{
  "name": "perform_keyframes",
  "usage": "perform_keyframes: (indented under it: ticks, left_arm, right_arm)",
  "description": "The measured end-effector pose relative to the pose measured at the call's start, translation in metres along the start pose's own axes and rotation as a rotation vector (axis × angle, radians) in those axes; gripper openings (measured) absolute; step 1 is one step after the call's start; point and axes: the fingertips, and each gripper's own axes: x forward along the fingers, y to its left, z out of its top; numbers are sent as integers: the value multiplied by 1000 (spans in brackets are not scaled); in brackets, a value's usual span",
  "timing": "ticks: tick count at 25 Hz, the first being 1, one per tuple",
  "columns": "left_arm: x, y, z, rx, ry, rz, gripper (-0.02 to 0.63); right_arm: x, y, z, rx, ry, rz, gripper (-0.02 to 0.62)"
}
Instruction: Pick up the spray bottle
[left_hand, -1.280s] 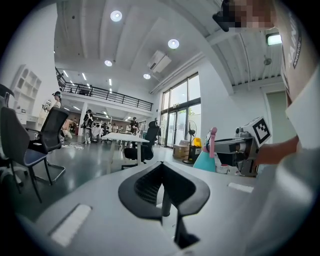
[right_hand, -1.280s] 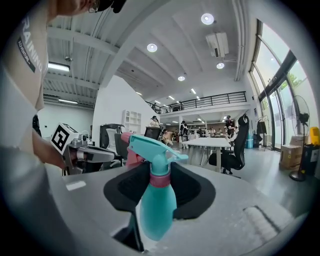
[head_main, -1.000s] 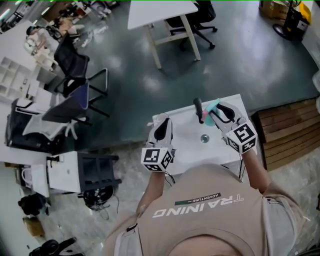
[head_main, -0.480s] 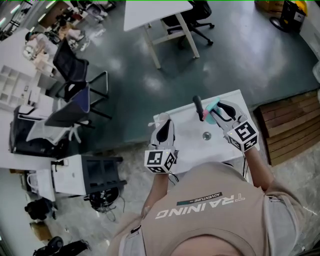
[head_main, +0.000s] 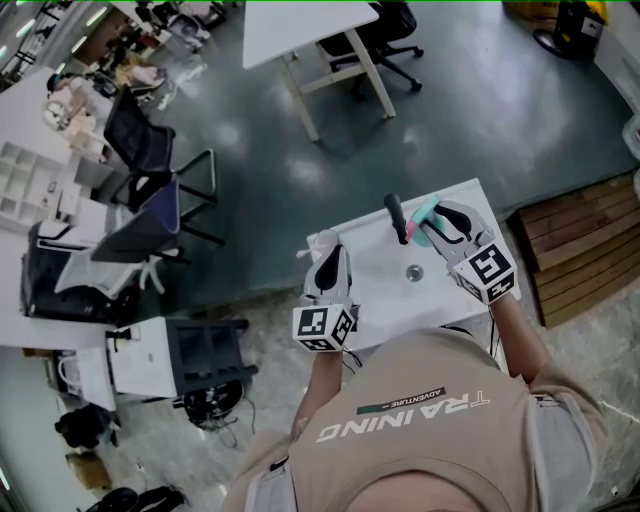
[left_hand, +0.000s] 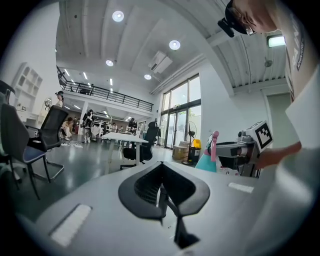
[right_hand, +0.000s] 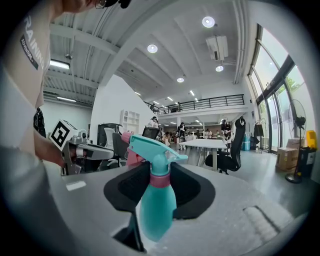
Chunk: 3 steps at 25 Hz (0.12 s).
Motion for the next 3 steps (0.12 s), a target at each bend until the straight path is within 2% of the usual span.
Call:
perform_keyframes:
  ticks: [3]
  left_arm:
    - [2, 0, -3, -7, 2, 4, 14]
  right_arm:
    - [0, -1, -3, 2, 2, 0, 129]
